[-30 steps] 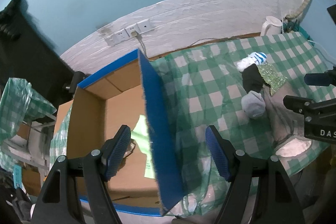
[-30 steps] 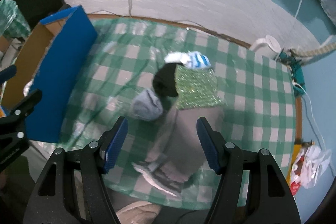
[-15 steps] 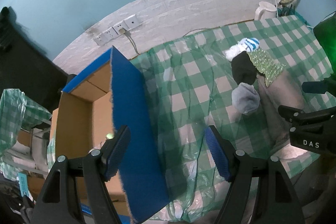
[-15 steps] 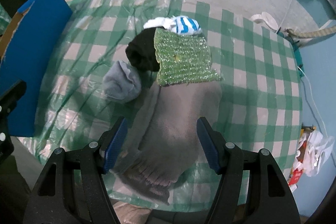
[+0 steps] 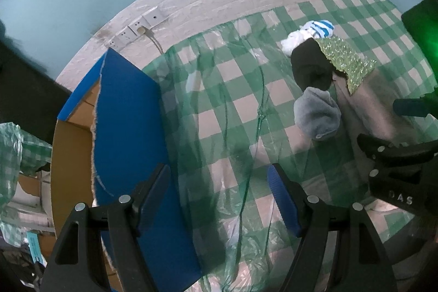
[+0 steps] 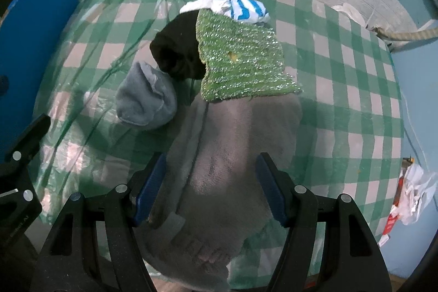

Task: Organize soft objects
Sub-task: 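Move both tools back over the remaining pile of soft items, then grasp the grey towel with the right gripper while the left gripper grasps the grey sock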

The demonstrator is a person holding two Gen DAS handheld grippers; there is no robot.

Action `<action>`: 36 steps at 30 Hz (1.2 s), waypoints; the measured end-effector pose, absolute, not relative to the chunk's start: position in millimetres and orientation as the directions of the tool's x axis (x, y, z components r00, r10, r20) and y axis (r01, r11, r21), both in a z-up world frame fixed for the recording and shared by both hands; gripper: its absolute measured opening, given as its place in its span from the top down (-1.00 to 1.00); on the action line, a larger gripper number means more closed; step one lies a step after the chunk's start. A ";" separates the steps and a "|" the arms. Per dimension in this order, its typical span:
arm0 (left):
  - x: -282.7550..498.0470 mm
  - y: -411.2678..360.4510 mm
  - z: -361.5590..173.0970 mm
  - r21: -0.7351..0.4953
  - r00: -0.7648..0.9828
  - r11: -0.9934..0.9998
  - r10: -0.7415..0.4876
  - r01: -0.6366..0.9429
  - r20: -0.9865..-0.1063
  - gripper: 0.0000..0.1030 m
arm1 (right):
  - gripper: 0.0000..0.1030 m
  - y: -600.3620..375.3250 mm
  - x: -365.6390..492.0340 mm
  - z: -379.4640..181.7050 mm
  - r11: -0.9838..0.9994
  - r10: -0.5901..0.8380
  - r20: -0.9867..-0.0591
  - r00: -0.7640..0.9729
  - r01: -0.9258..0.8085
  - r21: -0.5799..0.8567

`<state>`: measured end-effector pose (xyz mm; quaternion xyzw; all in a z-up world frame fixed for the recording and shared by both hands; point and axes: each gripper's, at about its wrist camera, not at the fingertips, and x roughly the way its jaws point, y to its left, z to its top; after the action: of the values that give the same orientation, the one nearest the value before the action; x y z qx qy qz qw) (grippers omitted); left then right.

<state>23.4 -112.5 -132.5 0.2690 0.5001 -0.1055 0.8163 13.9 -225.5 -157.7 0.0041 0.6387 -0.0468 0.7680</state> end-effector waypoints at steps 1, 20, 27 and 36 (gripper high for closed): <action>24.2 -113.3 -134.4 0.335 0.475 0.832 0.099 0.443 -0.874 -0.46 | -0.32 -224.5 13.9 -160.5 0.996 -0.074 -0.982 0.175 0.071 -0.062; 28.3 -142.1 -149.2 0.314 0.441 0.811 0.077 0.494 -0.894 -0.46 | -0.34 -267.9 -3.4 -169.7 0.992 -0.075 -0.988 0.136 0.106 -0.061; 31.5 -150.6 -154.9 0.279 0.412 0.817 0.056 0.505 -0.910 -0.46 | -0.40 -268.9 6.3 -189.9 0.990 -0.091 -0.991 0.096 0.119 -0.079; 41.2 -153.8 -164.2 0.234 0.374 0.827 0.031 0.512 -0.927 -0.46 | -0.42 -269.7 6.6 -197.4 0.992 -0.063 -0.991 0.114 0.120 -0.049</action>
<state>41.2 -153.8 -164.2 0.2522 0.5385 -0.1520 0.7895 6.6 -269.7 -197.4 0.0217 0.6627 -0.0615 0.7460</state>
